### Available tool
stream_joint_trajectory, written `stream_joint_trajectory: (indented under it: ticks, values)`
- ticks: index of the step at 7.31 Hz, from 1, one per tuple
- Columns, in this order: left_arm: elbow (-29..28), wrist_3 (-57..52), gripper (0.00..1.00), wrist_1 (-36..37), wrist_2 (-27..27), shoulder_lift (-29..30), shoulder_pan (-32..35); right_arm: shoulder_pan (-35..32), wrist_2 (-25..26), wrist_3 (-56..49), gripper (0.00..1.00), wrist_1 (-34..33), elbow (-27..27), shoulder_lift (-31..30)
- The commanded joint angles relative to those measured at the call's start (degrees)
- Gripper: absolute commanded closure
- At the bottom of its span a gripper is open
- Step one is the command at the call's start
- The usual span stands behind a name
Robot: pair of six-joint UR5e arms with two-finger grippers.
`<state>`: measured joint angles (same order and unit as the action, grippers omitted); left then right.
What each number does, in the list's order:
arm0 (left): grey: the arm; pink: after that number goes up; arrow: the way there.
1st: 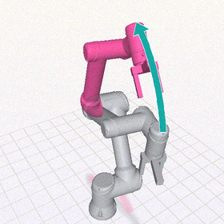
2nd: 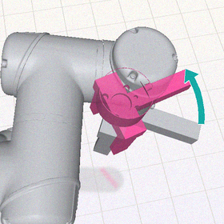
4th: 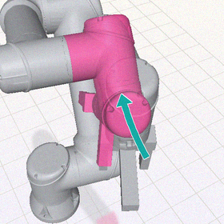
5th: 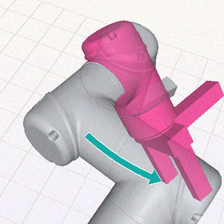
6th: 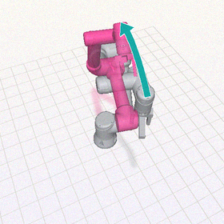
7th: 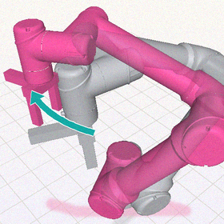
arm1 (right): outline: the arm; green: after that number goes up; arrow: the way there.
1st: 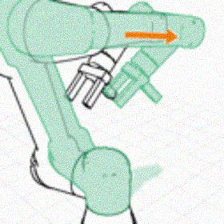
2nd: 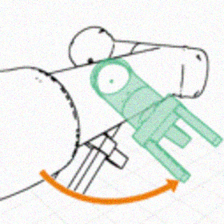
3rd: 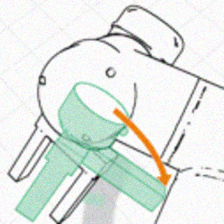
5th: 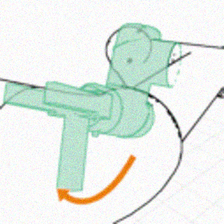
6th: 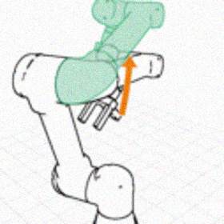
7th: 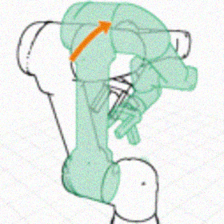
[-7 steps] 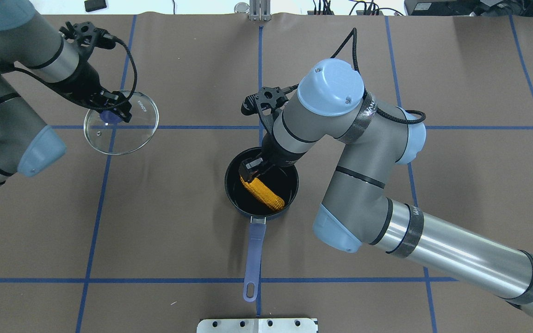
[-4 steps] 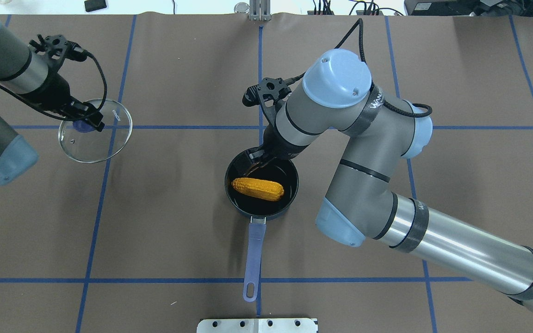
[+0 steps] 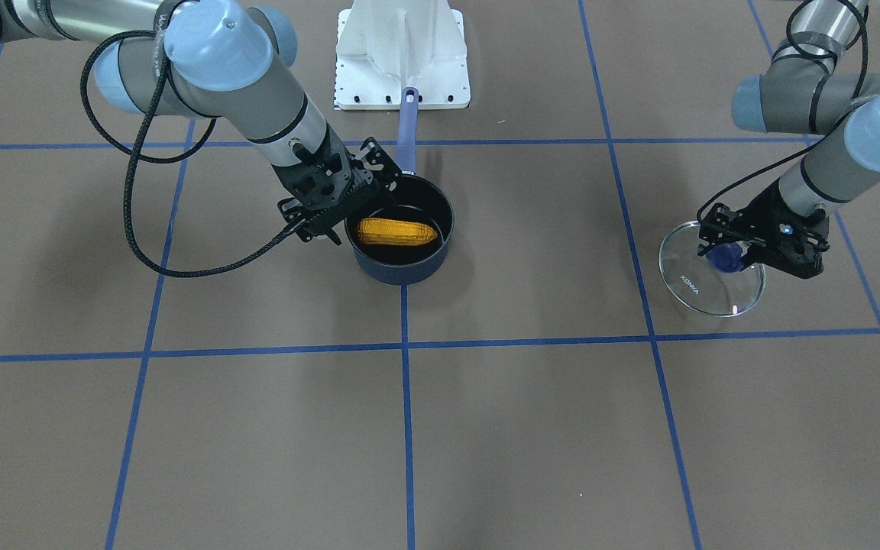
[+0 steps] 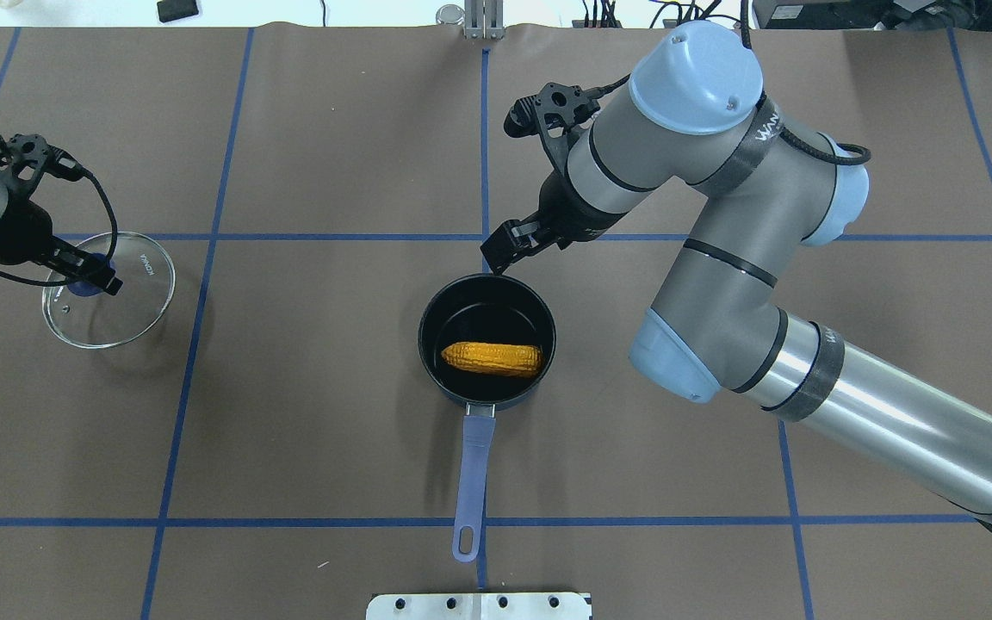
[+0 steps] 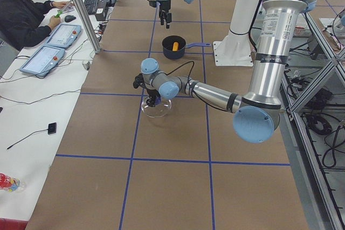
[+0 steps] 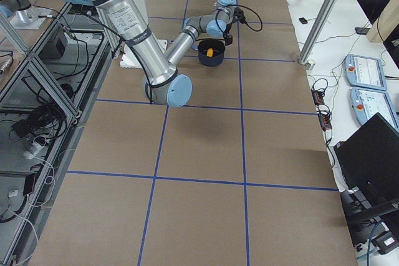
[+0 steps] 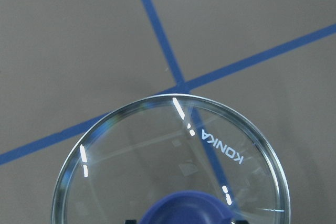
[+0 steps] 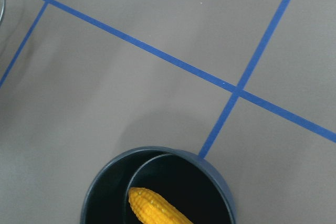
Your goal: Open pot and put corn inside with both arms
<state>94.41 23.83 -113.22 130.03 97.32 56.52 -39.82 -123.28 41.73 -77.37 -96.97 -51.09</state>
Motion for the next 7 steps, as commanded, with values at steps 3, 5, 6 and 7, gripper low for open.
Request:
stream_joint_trajectory:
  ticks: [3,5,6,7]
  values:
    - [-2.6,-0.2,0.39,-1.3,1.5,0.1,-0.4,-0.2,0.0,-0.6,0.00,0.0,-0.1,-0.8]
    - [-2.7,0.0,0.38,-1.3,2.5,0.4,-0.4,-0.3,0.0,-0.5,0.00,0.0,-0.1,-0.8]
    - [-2.6,0.3,0.13,-1.4,3.2,0.6,-0.4,-0.3,0.0,-0.6,0.00,0.0,-0.1,-0.8]
    - [-2.7,0.4,0.03,-1.4,3.2,0.6,-0.4,-0.3,0.0,-0.6,0.00,0.0,-0.1,-0.8]
